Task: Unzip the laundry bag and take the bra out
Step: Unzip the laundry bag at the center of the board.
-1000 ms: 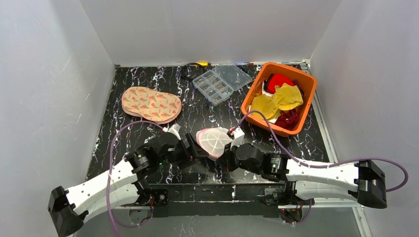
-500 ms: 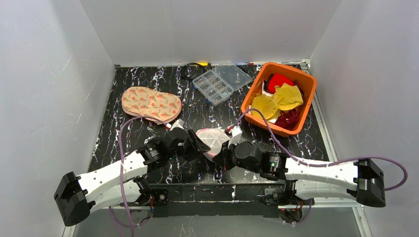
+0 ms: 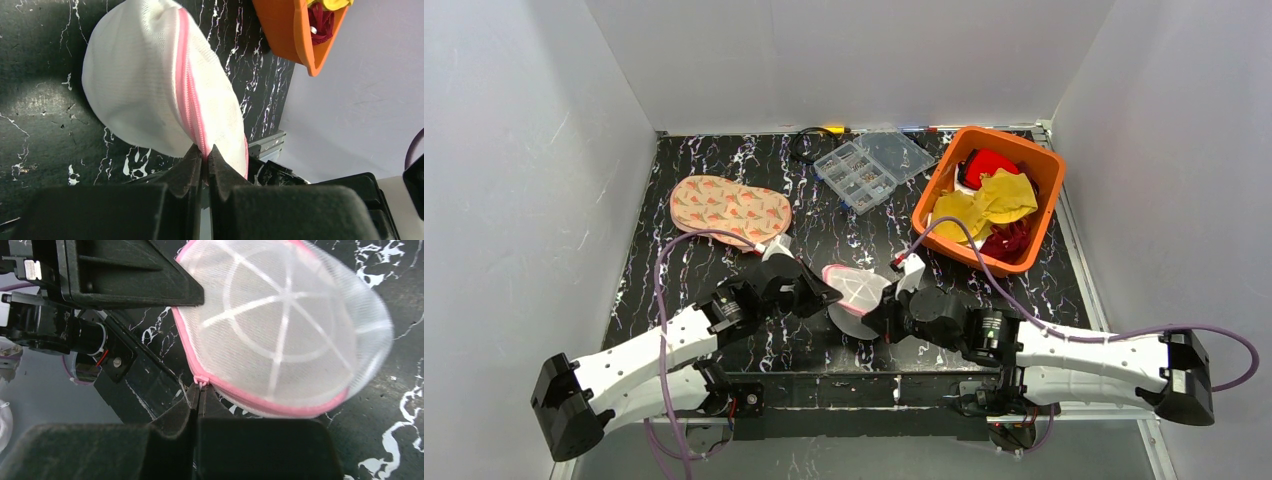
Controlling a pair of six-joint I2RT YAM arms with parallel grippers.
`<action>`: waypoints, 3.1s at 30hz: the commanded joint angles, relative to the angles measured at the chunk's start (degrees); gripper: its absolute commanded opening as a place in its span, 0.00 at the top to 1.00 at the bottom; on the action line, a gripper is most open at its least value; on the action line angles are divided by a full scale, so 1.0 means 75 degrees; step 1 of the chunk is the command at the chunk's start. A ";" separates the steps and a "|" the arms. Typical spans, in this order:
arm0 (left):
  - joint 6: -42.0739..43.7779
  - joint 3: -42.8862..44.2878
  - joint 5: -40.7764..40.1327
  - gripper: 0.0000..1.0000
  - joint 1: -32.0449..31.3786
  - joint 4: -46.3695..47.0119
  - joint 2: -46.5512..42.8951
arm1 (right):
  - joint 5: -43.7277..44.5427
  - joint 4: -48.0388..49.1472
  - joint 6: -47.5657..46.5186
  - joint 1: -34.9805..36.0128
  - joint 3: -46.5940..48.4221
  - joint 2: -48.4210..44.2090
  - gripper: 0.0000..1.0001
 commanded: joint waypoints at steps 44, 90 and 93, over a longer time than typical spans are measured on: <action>0.1455 -0.0574 0.3218 0.11 0.2182 -0.0736 -0.1513 | -0.0060 0.0558 0.0032 0.0111 0.0194 0.0272 0.99; 0.0378 -0.0325 0.0961 1.00 0.1333 -0.0542 -0.1190 | 0.2032 -0.1192 -0.0046 0.0764 0.0774 -0.0242 0.99; 0.0685 -0.0311 0.1968 1.00 0.1814 0.0123 -0.0912 | 0.2458 -0.1525 -0.0172 0.0766 0.0958 -0.0398 0.99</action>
